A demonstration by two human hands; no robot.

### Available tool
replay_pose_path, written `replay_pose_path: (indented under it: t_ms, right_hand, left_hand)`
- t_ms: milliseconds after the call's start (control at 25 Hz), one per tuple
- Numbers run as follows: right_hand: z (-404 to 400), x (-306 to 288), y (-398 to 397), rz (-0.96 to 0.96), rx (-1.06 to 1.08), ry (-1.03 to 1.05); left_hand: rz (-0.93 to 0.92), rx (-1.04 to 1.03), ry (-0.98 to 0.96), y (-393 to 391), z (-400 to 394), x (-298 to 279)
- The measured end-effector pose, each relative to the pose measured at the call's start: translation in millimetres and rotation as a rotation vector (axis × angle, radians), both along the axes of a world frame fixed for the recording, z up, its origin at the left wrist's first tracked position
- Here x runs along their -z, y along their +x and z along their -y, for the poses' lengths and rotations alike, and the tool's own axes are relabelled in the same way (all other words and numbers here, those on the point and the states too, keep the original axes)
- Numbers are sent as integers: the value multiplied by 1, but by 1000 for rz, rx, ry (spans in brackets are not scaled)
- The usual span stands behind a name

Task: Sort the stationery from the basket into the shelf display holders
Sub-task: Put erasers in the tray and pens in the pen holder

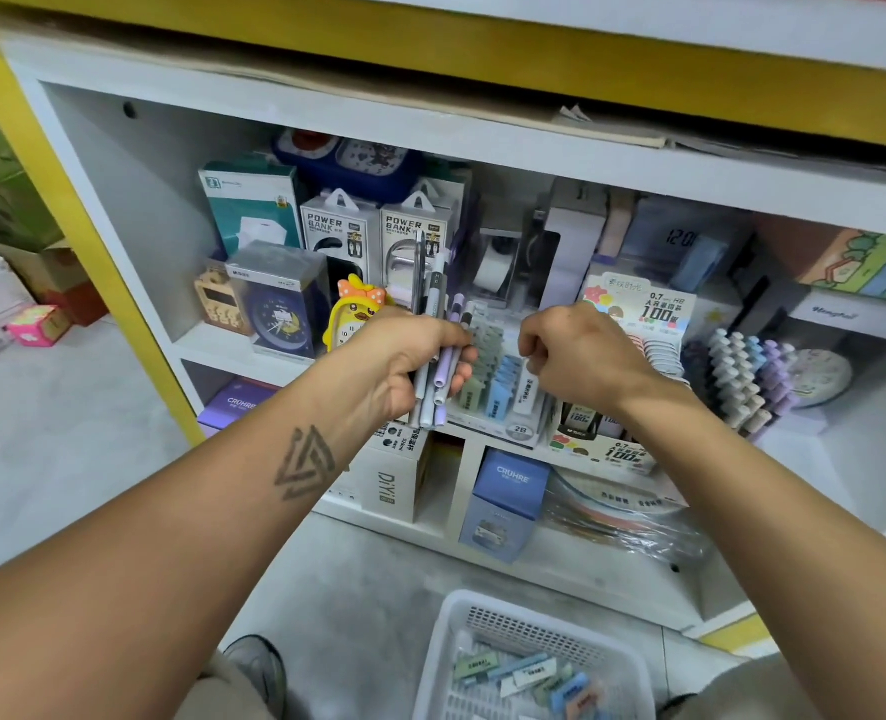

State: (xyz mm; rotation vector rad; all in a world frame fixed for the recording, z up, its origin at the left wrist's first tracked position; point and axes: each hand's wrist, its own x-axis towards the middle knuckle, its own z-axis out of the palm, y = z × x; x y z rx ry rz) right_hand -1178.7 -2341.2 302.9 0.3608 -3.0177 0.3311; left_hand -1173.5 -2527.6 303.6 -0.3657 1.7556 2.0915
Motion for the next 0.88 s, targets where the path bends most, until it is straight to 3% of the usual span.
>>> replay_pose_path:
  t_ms: [520,720,800,880]
  right_hand:
    - [-1,-2,18,-14,-14,233]
    - [0,7,16,35,-34,298]
    - [0,4,14,32,12,-4]
    - [0,-6,14,134,124,-598]
  left_hand:
    - [-22,11,-11,8,-2,4]
    - [20,106,47,12,-3,3]
    - [26,146,71,13,-4,2]
    - [12,169,74,14,-5,2]
